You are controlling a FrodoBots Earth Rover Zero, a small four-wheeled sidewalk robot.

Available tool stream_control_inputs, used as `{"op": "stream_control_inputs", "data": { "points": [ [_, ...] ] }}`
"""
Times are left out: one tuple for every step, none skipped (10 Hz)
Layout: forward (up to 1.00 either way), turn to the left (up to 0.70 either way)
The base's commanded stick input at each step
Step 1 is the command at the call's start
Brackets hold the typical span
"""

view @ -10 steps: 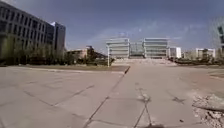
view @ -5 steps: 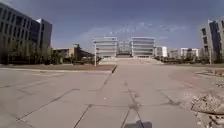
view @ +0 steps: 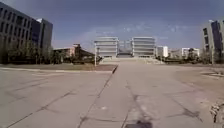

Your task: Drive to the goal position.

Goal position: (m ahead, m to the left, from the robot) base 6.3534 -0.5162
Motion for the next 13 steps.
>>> {"op": "stream_control_inputs", "data": {
  "points": [
    [0.70,-0.34],
    [0.70,-0.34],
    [0.70,-0.34],
    [0.70,-0.34],
    [0.70,-0.24],
    [0.70,-0.12],
    [0.70,-0.01],
    [0.70,0.01],
    [0.70,0.01],
    [0.70,0.01],
    [0.70,0.01],
    [0.70,0.01],
    [0.70,0.01]
  ]
}}
